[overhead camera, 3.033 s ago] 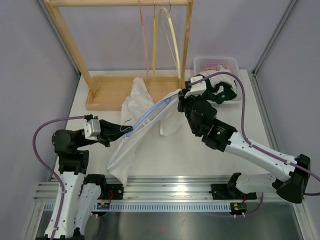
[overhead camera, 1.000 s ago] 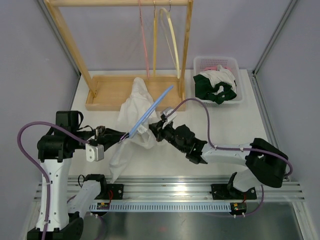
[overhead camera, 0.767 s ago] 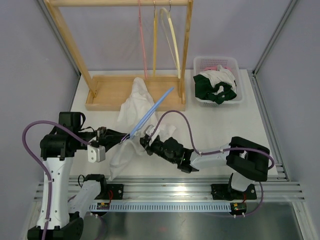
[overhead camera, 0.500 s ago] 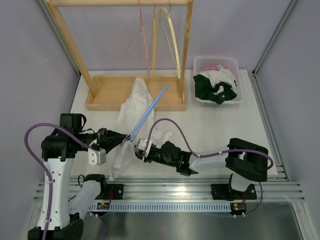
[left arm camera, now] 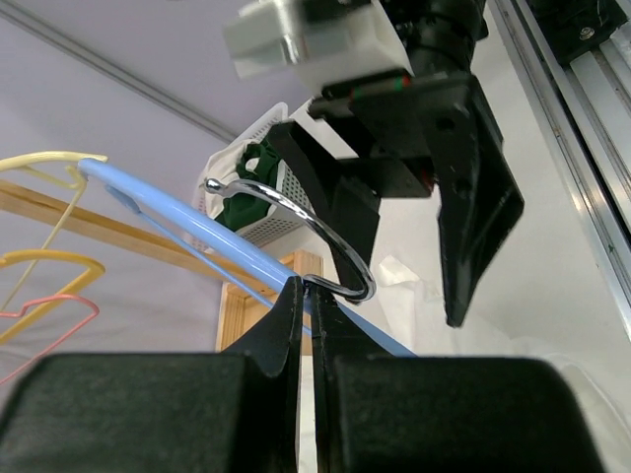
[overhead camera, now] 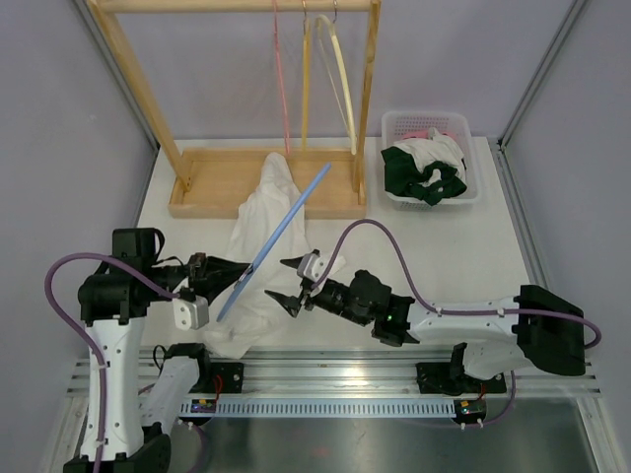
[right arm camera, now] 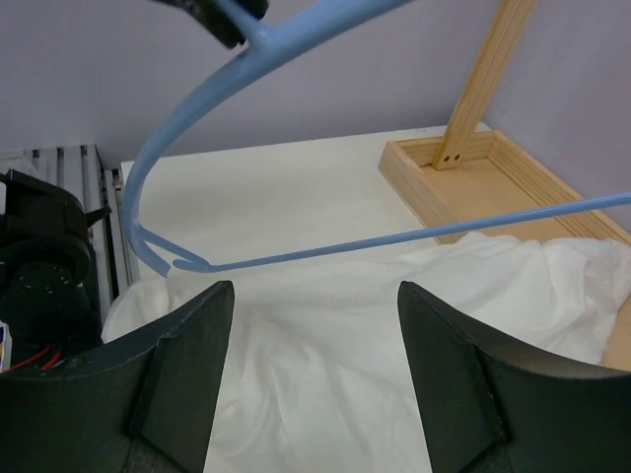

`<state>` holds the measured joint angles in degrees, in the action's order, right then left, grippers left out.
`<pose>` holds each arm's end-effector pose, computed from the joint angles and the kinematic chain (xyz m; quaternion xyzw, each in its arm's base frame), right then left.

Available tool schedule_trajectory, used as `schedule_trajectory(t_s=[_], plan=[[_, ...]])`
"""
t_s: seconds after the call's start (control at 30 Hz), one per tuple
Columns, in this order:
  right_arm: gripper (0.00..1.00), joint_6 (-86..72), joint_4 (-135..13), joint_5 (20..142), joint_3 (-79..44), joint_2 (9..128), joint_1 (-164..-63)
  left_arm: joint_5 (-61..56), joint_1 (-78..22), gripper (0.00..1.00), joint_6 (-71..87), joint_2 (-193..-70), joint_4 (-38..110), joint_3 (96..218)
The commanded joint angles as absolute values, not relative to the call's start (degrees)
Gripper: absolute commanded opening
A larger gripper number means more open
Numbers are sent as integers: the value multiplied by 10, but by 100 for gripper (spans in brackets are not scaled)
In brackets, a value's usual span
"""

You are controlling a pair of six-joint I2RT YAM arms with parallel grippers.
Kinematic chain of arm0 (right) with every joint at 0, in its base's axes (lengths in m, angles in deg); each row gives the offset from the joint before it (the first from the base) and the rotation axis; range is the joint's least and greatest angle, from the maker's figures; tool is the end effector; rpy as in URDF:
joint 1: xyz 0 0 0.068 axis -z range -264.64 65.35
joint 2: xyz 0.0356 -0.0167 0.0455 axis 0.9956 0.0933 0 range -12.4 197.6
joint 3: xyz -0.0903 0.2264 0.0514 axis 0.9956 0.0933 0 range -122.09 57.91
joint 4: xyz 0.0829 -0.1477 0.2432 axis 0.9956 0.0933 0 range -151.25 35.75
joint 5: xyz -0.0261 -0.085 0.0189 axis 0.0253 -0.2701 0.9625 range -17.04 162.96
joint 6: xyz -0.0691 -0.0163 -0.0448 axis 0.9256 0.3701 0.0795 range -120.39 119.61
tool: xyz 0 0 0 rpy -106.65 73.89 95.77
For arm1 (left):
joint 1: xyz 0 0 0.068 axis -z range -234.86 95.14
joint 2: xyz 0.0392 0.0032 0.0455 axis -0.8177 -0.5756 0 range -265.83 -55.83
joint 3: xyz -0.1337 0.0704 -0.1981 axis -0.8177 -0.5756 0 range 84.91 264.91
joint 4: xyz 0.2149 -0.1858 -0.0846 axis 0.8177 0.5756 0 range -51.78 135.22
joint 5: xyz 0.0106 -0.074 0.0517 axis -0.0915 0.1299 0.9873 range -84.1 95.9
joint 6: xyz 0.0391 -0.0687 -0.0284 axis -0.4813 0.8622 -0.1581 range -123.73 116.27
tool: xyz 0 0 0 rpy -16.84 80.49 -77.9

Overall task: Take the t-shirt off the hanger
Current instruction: Remove the tshirt from the hanger

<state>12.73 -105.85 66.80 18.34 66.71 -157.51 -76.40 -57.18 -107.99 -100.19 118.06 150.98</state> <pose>0.1186 0.3578 0.2284 -0.4308 0.5202 0.3355 0.6567 0.1356 -0.0675 0.3698 0.6763 0.3156 -0.2125 0.6308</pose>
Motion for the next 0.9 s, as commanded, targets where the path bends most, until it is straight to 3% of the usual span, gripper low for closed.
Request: schedule_trajectory(t_s=[0.0, 0.23, 0.57, 0.73, 0.87], plan=[[75, 93, -1039, 632, 192, 621, -1579, -907, -585, 0, -1077, -982, 1267, 1517], [76, 58, -1008, 589, 190, 587, -1580, -907, -613, 0, -1014, -964, 1266, 1519], [76, 58, -990, 562, 193, 554, -1579, -906, -624, 0, -922, -1048, 1267, 1524], [75, 146, -881, 595, 176, 521, -1581, -905, -625, 0, -878, -1092, 1270, 1526], [77, 240, -825, 555, 162, 511, -1580, -901, -625, 0, -850, -1108, 1270, 1534]])
